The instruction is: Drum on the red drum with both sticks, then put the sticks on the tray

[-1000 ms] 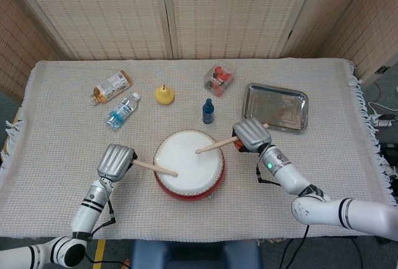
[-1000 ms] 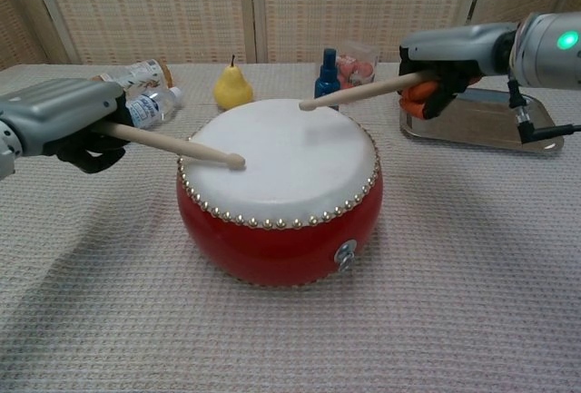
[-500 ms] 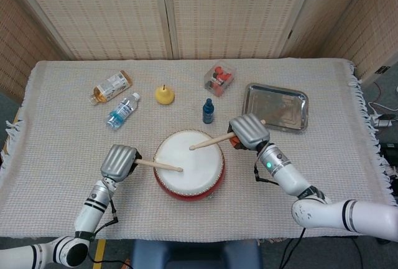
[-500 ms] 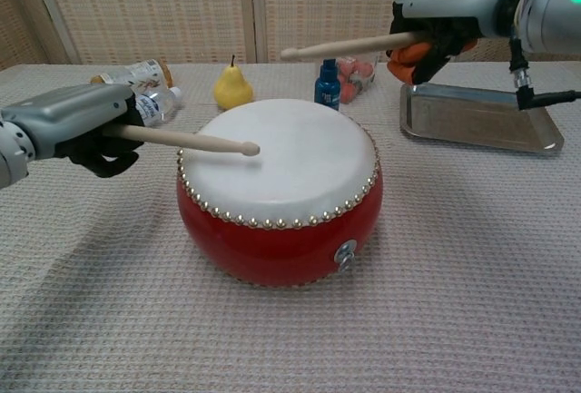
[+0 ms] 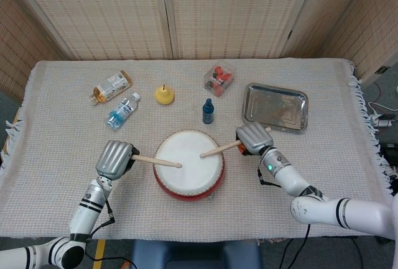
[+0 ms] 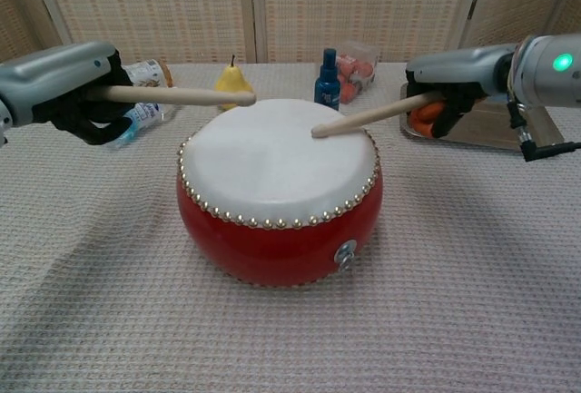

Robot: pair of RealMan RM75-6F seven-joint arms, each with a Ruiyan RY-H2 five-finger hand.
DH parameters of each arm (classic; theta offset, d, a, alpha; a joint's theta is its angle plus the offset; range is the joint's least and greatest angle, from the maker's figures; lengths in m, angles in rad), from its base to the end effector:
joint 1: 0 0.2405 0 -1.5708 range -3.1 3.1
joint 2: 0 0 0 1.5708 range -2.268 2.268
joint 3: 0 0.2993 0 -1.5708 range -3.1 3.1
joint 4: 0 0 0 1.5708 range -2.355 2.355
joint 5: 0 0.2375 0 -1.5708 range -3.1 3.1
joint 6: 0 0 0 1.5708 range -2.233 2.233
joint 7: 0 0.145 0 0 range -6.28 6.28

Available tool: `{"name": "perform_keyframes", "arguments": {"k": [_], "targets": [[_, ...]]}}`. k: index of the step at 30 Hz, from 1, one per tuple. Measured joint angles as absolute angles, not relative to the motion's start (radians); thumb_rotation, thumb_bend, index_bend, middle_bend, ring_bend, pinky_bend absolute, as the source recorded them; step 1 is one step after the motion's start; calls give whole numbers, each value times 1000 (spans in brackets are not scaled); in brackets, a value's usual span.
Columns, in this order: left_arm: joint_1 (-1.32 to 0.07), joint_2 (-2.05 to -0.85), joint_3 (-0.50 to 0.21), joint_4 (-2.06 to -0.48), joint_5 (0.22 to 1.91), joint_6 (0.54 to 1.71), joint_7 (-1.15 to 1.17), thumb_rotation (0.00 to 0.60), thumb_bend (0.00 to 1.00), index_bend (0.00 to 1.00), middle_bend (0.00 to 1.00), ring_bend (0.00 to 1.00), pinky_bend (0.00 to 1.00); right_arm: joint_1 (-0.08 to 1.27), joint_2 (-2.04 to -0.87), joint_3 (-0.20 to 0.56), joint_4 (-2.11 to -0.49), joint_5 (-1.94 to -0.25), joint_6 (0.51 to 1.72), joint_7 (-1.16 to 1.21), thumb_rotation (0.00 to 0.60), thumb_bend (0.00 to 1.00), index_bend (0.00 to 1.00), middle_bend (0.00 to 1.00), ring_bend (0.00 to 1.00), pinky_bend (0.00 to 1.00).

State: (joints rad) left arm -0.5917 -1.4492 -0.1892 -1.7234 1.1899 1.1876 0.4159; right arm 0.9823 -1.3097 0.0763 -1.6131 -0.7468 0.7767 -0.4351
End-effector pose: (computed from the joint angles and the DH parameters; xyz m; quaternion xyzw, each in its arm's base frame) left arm -0.1782 0.3346 0.0122 -0.6867 -0.3694 -0.4310 0.4540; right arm -0.1621 -0.4140 0.0072 0.7871 -0.3926 0.2531 0.4027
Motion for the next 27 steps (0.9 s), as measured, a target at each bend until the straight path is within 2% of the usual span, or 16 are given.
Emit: {"name": "perform_keyframes", "arguments": {"k": [5, 12, 17, 23, 27], "targets": [[-601, -1475, -173, -1690, 1187, 1175, 458, 600, 809, 1000, 1000, 1000, 1000, 972, -1296, 109, -1652, -781, 815, -394, 600, 930, 1000, 1000, 1000, 1000], [-624, -1542, -132, -1606, 1162, 1142, 582, 600, 809, 1000, 1000, 1000, 1000, 928, -1214, 174, -1744, -881, 883, -304, 600, 929, 1000, 1000, 1000, 1000], [-616, -1524, -152, -1629, 1166, 1172, 542, 600, 810, 1000, 1000, 1000, 1000, 934, -1237, 145, -1705, -860, 845, -325, 600, 930, 1000, 1000, 1000, 1000], [-597, -1451, -187, -1712, 1182, 1204, 448, 600, 809, 1000, 1000, 1000, 1000, 960, -1304, 73, -1611, -788, 784, -421, 600, 930, 1000, 1000, 1000, 1000], [-597, -1451, -189, -1717, 1183, 1201, 445, 600, 809, 1000, 1000, 1000, 1000, 962, -1317, 84, -1620, -784, 807, -428, 600, 930, 1000, 1000, 1000, 1000]]}}
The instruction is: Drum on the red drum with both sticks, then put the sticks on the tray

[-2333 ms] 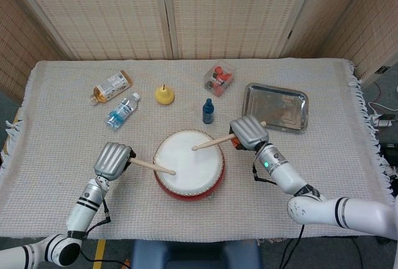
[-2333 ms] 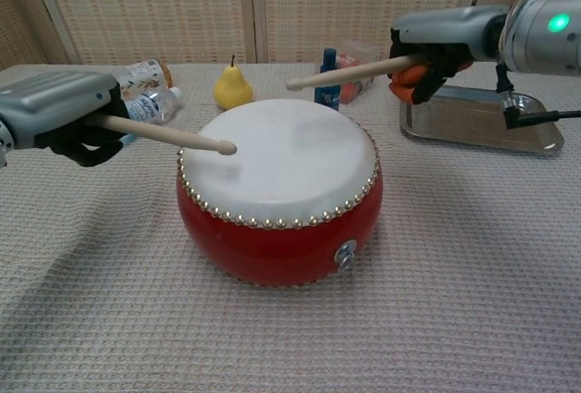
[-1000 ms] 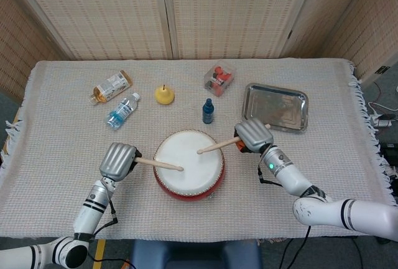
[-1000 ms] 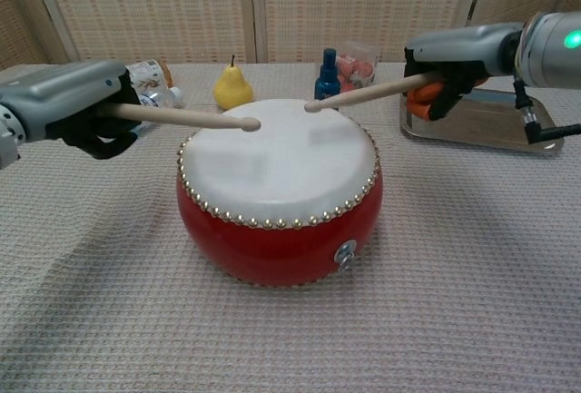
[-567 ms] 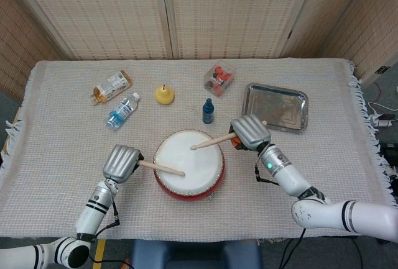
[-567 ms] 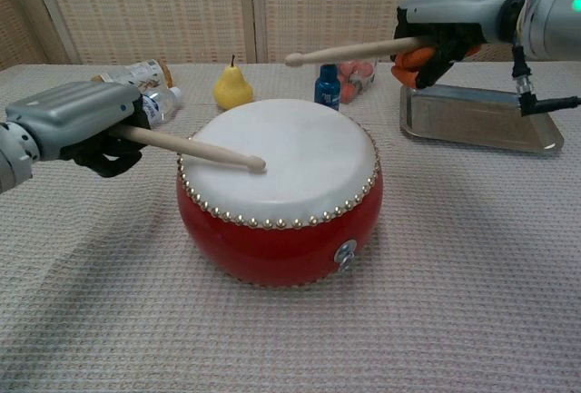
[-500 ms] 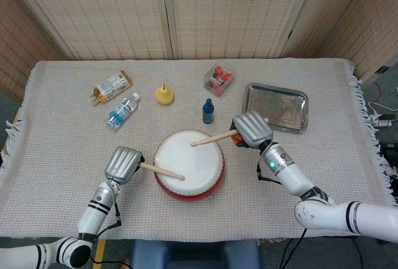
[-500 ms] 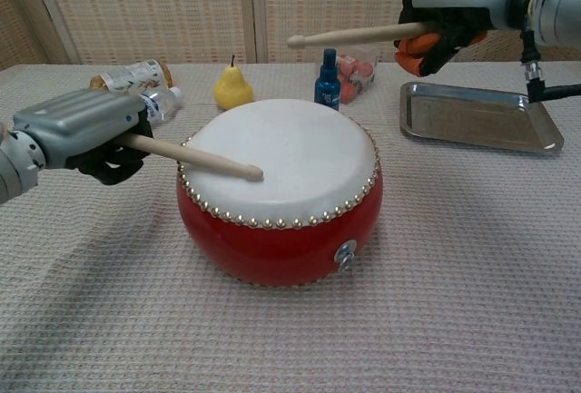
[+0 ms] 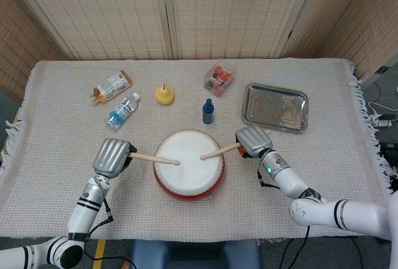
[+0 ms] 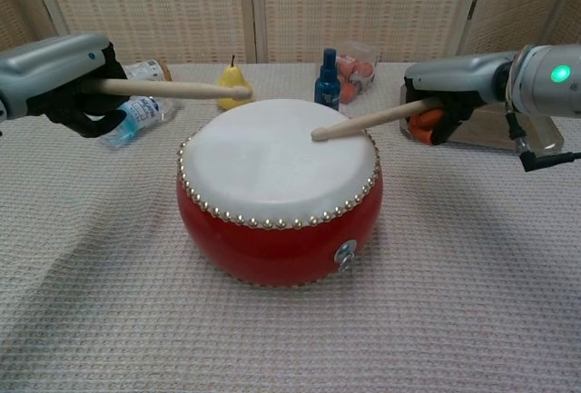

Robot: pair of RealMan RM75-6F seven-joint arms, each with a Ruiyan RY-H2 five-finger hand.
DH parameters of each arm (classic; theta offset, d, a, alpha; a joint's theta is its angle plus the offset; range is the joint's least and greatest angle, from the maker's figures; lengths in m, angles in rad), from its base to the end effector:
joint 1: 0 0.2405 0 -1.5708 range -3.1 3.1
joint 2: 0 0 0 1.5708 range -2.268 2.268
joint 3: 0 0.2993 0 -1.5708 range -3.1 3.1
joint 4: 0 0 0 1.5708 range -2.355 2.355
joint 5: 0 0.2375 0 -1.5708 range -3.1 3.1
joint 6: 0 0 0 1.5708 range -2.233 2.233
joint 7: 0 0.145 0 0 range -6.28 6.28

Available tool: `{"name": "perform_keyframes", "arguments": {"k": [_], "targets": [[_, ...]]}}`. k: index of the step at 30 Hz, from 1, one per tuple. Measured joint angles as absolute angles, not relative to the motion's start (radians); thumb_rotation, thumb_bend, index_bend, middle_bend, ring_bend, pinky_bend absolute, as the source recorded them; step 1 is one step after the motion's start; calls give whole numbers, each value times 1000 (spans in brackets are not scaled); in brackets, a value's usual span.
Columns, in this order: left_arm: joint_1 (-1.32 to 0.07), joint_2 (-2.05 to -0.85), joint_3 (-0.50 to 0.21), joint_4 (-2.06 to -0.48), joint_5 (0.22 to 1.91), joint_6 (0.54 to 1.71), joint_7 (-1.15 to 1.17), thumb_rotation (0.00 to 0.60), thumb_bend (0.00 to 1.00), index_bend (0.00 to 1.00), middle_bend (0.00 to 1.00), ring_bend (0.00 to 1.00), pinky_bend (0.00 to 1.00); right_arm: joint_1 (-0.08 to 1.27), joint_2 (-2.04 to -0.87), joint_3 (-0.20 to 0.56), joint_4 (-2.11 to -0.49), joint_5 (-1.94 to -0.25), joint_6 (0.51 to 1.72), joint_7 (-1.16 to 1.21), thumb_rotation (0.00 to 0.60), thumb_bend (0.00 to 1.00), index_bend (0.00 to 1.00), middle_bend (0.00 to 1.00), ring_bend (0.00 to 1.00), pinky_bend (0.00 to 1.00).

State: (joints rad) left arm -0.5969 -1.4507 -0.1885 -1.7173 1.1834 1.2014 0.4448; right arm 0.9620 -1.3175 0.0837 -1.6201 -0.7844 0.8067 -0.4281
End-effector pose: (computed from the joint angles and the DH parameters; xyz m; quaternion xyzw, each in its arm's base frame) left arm -0.1787 0.3368 0.0137 -0.6879 -0.3577 -0.4262 0.4659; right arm -0.1614 -0.4103 0.0068 0.7847 -0.3866 0.2669 0.4045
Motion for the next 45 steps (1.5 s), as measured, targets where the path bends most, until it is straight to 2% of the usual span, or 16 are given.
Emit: {"name": "perform_keyframes", "arguments": {"k": [9, 16, 21, 24, 28, 36, 40, 45], "targets": [[-630, -1538, -149, -1621, 1147, 1152, 559, 600, 809, 1000, 1000, 1000, 1000, 918, -1202, 182, -1766, -910, 902, -301, 600, 930, 1000, 1000, 1000, 1000], [-614, -1496, -177, -1669, 1160, 1201, 505, 600, 810, 1000, 1000, 1000, 1000, 921, -1235, 152, -1704, -887, 853, -316, 600, 930, 1000, 1000, 1000, 1000], [-595, -1425, -205, -1739, 1188, 1236, 444, 600, 809, 1000, 1000, 1000, 1000, 942, -1300, 93, -1605, -824, 796, -390, 600, 930, 1000, 1000, 1000, 1000], [-596, -1427, -201, -1737, 1191, 1230, 447, 600, 809, 1000, 1000, 1000, 1000, 957, -1323, 71, -1583, -770, 786, -439, 600, 930, 1000, 1000, 1000, 1000], [-605, -1464, -183, -1706, 1179, 1204, 466, 600, 809, 1000, 1000, 1000, 1000, 959, -1313, 91, -1616, -764, 819, -437, 600, 930, 1000, 1000, 1000, 1000], [-633, -1542, -142, -1611, 1144, 1156, 566, 600, 810, 1000, 1000, 1000, 1000, 920, -1233, 177, -1726, -889, 898, -314, 600, 929, 1000, 1000, 1000, 1000], [-628, -1527, -150, -1634, 1140, 1167, 557, 600, 810, 1000, 1000, 1000, 1000, 917, -1238, 163, -1706, -891, 874, -310, 600, 930, 1000, 1000, 1000, 1000], [-604, -1441, -181, -1729, 1176, 1214, 464, 600, 810, 1000, 1000, 1000, 1000, 932, -1307, 113, -1601, -838, 808, -356, 600, 929, 1000, 1000, 1000, 1000]]}}
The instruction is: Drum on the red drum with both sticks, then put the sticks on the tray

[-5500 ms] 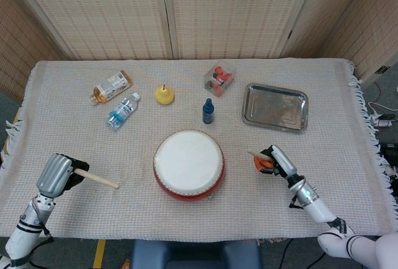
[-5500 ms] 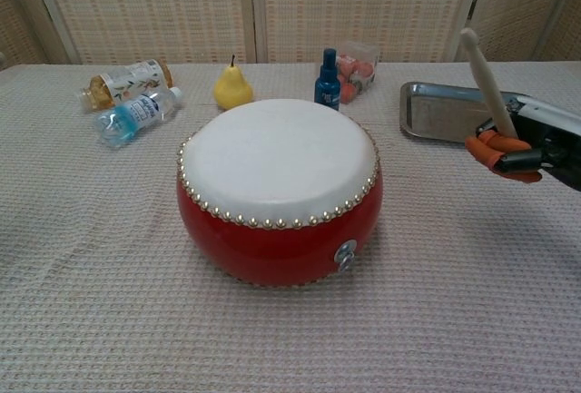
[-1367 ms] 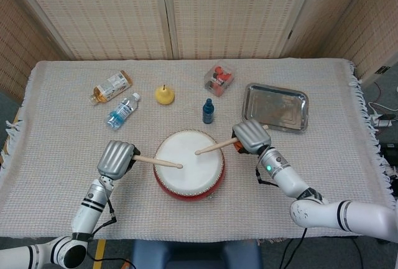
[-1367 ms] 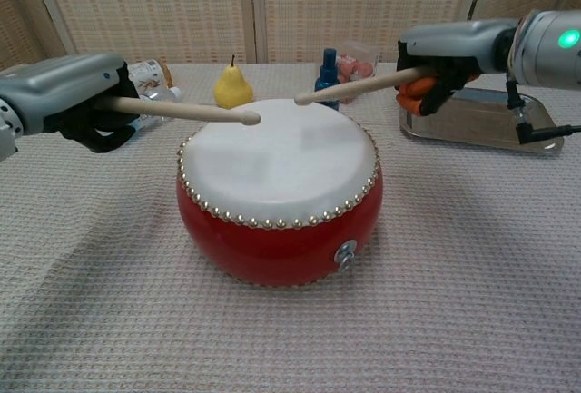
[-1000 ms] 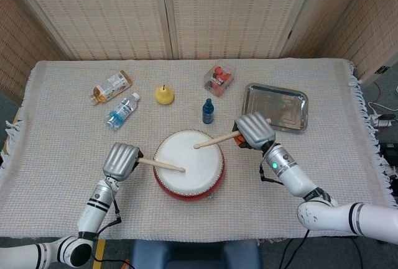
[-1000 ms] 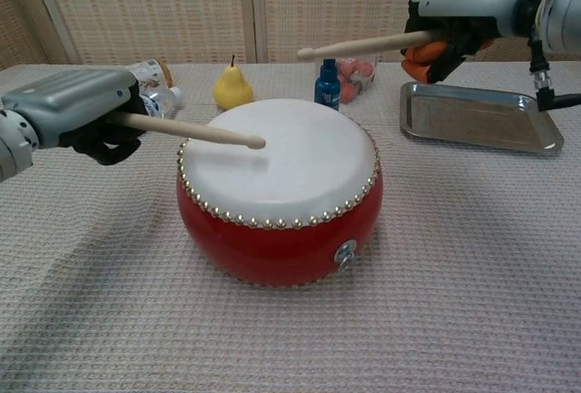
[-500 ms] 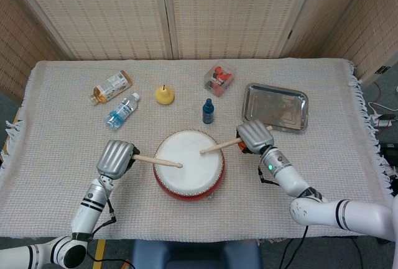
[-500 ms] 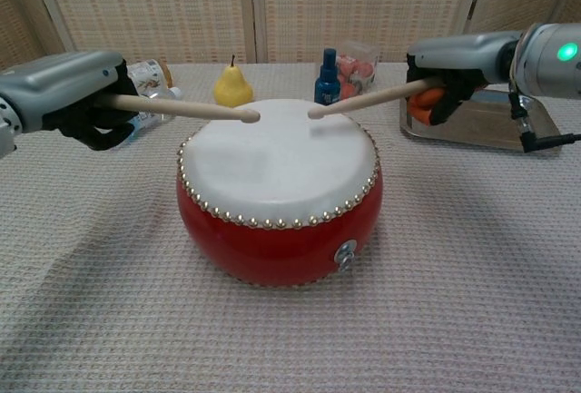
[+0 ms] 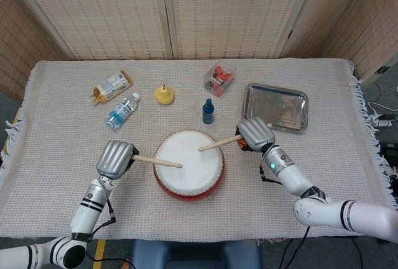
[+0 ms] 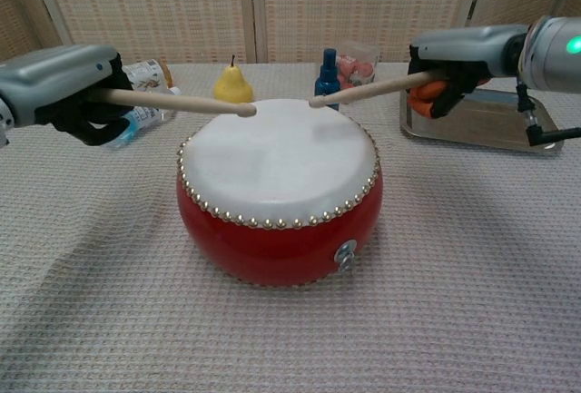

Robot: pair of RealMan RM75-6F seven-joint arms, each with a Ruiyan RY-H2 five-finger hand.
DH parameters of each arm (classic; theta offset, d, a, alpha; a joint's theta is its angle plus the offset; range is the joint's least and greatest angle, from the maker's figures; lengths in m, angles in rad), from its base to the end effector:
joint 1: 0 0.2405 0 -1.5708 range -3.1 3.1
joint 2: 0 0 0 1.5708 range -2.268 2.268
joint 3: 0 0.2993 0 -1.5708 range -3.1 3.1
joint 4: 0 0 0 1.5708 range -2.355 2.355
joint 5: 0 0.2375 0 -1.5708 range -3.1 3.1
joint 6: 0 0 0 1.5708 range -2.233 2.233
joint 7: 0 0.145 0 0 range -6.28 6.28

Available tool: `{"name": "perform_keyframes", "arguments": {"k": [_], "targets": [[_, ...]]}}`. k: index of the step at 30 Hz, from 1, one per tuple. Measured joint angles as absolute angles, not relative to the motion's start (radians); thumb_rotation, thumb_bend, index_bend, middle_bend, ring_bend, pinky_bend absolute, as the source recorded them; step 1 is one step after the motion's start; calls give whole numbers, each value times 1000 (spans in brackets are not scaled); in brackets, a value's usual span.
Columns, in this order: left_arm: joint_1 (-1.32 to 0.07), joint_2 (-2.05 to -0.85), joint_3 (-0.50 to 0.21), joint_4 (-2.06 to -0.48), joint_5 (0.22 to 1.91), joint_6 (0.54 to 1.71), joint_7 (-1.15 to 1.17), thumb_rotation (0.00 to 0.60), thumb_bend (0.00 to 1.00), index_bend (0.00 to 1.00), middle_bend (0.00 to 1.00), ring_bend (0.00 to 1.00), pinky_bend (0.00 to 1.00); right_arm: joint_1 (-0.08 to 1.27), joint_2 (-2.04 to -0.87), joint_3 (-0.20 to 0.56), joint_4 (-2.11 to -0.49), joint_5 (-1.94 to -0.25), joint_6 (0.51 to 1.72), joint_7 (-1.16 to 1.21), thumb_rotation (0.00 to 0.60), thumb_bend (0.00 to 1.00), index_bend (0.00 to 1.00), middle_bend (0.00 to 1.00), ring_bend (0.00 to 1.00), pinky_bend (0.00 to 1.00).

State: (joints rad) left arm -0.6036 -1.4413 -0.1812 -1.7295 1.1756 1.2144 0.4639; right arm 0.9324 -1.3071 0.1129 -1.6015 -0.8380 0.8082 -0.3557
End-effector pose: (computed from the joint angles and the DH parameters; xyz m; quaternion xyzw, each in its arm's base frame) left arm -0.1776 0.3364 0.0168 -0.6898 -0.3511 -0.4230 0.4712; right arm -0.1647 -0.4161 0.0167 0.7689 -0.3971 0.2928 0.4067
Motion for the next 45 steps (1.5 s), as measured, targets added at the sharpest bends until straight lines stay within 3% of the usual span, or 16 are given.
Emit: {"name": "perform_keyframes", "arguments": {"k": [5, 16, 20, 33, 45], "targets": [[-594, -1415, -195, -1752, 1191, 1226, 436, 600, 810, 1000, 1000, 1000, 1000, 953, -1349, 82, -1556, -774, 785, -420, 600, 930, 1000, 1000, 1000, 1000], [-633, -1509, -146, -1643, 1131, 1142, 555, 600, 810, 1000, 1000, 1000, 1000, 917, -1247, 172, -1723, -896, 888, -318, 600, 930, 1000, 1000, 1000, 1000], [-638, -1506, -142, -1652, 1111, 1134, 575, 600, 811, 1000, 1000, 1000, 1000, 913, -1250, 165, -1713, -894, 876, -319, 600, 930, 1000, 1000, 1000, 1000], [-567, -1364, -197, -1768, 1222, 1266, 358, 600, 810, 1000, 1000, 1000, 1000, 950, -1347, 76, -1566, -739, 791, -445, 600, 929, 1000, 1000, 1000, 1000], [-513, -1303, -188, -1760, 1248, 1287, 262, 600, 810, 1000, 1000, 1000, 1000, 854, -1268, 156, -1543, -847, 845, -175, 600, 930, 1000, 1000, 1000, 1000]]}}
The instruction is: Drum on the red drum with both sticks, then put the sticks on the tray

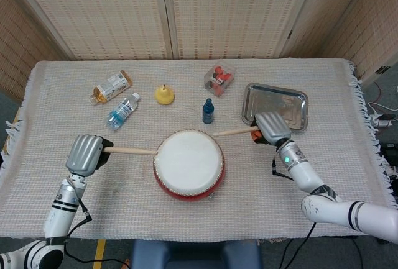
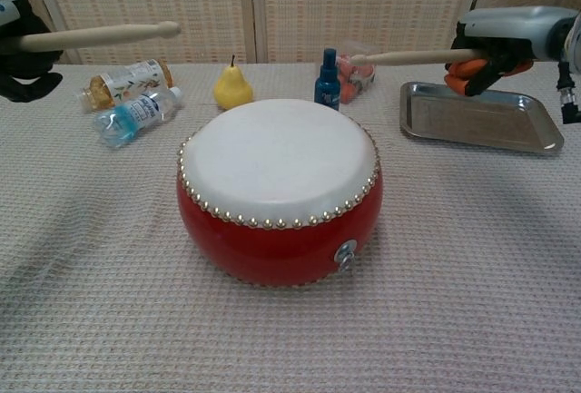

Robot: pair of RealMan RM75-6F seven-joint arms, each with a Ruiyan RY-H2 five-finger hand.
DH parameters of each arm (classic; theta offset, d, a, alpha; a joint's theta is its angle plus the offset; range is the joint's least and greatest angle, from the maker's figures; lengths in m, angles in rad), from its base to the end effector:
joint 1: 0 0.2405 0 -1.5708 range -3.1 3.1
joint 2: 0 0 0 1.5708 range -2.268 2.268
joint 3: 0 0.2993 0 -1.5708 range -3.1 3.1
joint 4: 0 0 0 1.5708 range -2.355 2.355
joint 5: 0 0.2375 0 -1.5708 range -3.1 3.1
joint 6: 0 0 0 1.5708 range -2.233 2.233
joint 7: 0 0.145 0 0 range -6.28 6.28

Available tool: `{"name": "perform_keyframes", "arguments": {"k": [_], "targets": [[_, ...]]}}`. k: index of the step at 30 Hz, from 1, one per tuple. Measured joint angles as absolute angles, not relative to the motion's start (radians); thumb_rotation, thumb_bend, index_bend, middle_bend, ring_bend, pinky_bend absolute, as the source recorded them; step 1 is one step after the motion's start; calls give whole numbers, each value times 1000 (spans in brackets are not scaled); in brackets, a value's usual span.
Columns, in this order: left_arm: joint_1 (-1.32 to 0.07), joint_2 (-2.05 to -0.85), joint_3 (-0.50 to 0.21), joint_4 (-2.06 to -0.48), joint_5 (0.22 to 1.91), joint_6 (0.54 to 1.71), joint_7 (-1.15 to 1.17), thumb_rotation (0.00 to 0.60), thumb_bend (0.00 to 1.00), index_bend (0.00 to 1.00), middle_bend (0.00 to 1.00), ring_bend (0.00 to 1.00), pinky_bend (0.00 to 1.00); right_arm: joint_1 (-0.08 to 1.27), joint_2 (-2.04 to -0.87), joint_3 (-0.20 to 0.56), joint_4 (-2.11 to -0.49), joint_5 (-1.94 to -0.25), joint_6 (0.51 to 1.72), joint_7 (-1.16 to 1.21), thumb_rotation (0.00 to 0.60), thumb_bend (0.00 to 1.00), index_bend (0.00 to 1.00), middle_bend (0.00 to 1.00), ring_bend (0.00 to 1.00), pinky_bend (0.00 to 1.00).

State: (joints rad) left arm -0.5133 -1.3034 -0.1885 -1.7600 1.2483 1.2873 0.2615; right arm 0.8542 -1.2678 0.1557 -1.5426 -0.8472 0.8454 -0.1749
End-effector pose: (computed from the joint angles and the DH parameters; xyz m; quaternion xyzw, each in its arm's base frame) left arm -0.2123 0.3291 0.0745 -0.6356 -0.3721 -0.4658 0.4905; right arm -0.2009 -0.4312 0.0535 0.6914 -0.4581 0.3395 0.4437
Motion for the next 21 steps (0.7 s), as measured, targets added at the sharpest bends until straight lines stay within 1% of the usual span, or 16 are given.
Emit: {"name": "perform_keyframes", "arguments": {"k": [5, 9, 13, 15, 17, 18, 20, 21], "targets": [[-502, -1292, -186, -1766, 1252, 1292, 255, 600, 810, 1000, 1000, 1000, 1000, 830, -1286, 169, -1399, -880, 810, -90, 600, 925, 1000, 1000, 1000, 1000], [-499, -1287, -181, -1770, 1251, 1289, 271, 600, 810, 1000, 1000, 1000, 1000, 819, -1328, 172, -1232, -938, 727, 30, 600, 899, 1000, 1000, 1000, 1000], [-493, -1282, -179, -1771, 1237, 1285, 277, 600, 810, 1000, 1000, 1000, 1000, 815, -1392, 176, -1062, -991, 673, 122, 600, 856, 1000, 1000, 1000, 1000], [-489, -1278, -178, -1769, 1228, 1282, 278, 600, 810, 1000, 1000, 1000, 1000, 816, -1432, 180, -971, -1018, 651, 166, 600, 818, 1000, 996, 996, 1000], [-486, -1275, -178, -1767, 1224, 1281, 277, 600, 809, 1000, 1000, 1000, 1000, 819, -1468, 184, -897, -1039, 630, 200, 600, 784, 1000, 965, 964, 999], [-484, -1273, -178, -1766, 1222, 1280, 276, 600, 809, 1000, 1000, 1000, 1000, 822, -1491, 185, -850, -1053, 615, 220, 600, 760, 1000, 928, 921, 992], [-481, -1271, -178, -1763, 1219, 1280, 270, 600, 809, 1000, 1000, 1000, 1000, 828, -1525, 188, -784, -1071, 589, 249, 600, 711, 997, 836, 803, 943], [-480, -1270, -178, -1760, 1218, 1278, 268, 600, 809, 1000, 1000, 1000, 1000, 832, -1545, 189, -745, -1081, 567, 267, 600, 674, 969, 773, 727, 888]]}}
